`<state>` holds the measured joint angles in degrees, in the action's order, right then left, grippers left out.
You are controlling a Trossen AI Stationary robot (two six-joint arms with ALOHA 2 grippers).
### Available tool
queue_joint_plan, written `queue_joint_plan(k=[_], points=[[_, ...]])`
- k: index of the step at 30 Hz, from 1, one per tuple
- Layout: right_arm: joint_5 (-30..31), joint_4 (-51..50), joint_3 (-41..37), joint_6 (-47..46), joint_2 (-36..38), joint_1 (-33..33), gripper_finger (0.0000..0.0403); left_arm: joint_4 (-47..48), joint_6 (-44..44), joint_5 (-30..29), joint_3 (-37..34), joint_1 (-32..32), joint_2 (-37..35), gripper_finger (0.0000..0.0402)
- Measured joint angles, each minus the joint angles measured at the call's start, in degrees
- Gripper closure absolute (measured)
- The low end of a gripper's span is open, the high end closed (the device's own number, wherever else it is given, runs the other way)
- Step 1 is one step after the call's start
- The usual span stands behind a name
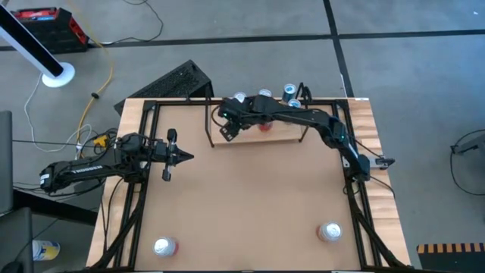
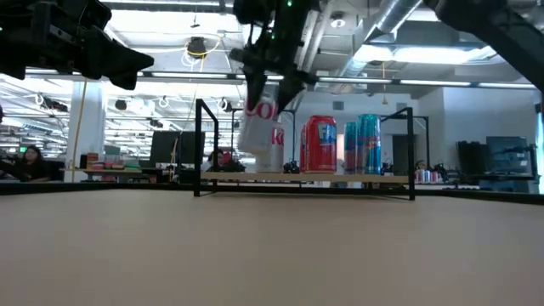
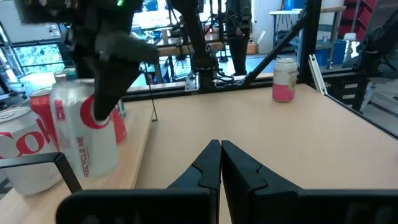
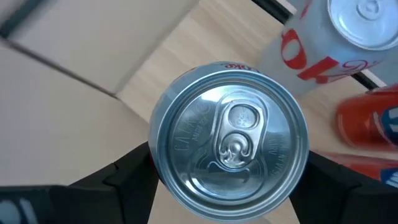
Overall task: Place canned beverage on shelf
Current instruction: Put the silver soda can on the shelf aligned with the other silver soda can on the shelf
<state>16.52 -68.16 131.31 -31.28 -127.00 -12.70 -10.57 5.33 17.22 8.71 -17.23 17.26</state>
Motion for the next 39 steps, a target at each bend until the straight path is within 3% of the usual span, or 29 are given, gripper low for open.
queue_joint_plan(k=[13,39], points=[[0.42,-2.25,-0.90,6.26,-0.03,-2.91,0.0090,0.04,0.04,0.00,0.00,0.00,0.00,0.0401],[-1.95,-3.58,-0.96,5.41,-2.65,-4.36,0.0088,0.53,0.04,0.04,0.00,0.01,0.00,0.0401]])
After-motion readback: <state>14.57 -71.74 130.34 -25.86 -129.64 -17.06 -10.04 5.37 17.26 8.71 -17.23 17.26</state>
